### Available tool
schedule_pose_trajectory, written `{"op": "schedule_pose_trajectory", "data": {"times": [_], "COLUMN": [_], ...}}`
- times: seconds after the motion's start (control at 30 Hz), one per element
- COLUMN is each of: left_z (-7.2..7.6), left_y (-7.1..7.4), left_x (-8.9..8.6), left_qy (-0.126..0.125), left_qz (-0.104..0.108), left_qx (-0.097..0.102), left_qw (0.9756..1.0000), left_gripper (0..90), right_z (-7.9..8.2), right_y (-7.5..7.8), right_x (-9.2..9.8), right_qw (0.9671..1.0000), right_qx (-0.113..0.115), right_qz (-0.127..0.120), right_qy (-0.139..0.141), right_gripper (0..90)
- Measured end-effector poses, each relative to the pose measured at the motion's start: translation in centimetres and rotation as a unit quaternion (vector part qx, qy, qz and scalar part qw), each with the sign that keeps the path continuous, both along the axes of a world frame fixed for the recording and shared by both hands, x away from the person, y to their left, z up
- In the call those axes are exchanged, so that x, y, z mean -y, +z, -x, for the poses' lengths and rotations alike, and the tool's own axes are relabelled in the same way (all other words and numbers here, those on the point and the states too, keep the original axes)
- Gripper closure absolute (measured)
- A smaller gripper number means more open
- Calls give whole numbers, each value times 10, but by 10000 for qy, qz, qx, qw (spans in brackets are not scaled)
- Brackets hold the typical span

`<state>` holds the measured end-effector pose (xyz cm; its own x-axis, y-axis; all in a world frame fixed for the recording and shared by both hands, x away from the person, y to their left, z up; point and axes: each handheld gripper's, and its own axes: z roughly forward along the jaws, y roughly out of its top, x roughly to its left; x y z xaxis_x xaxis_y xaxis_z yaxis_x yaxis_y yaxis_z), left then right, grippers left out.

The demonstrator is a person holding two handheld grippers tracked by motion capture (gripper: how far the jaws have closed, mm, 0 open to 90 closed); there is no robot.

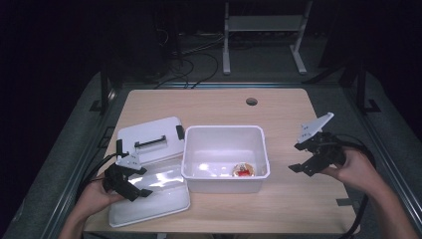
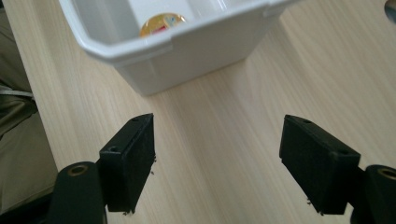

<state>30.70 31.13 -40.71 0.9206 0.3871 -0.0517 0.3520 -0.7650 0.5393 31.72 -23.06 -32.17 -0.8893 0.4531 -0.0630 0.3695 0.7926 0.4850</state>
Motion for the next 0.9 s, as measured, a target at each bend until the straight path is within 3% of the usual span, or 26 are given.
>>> {"op": "schedule_pose_trajectory", "data": {"times": [0.23,0.47,0.9], "left_z": [-2,-3,-5], "left_y": [-1,-3,-11], "left_x": [2,0,0], "left_qy": [-11,-31,-194], "left_qz": [-33,-80,-144], "left_qx": [-50,-104,-331], "left_qw": [10000,9999,9992], "left_gripper": [209,231,387], "right_z": [11,18,34], "right_y": [-33,-59,-89], "right_x": [18,24,23], "right_qw": [9993,9983,9974], "right_qx": [-208,-340,-326], "right_qz": [36,-38,-148], "right_qy": [-297,-478,-624], "right_gripper": [261,260,244]}}
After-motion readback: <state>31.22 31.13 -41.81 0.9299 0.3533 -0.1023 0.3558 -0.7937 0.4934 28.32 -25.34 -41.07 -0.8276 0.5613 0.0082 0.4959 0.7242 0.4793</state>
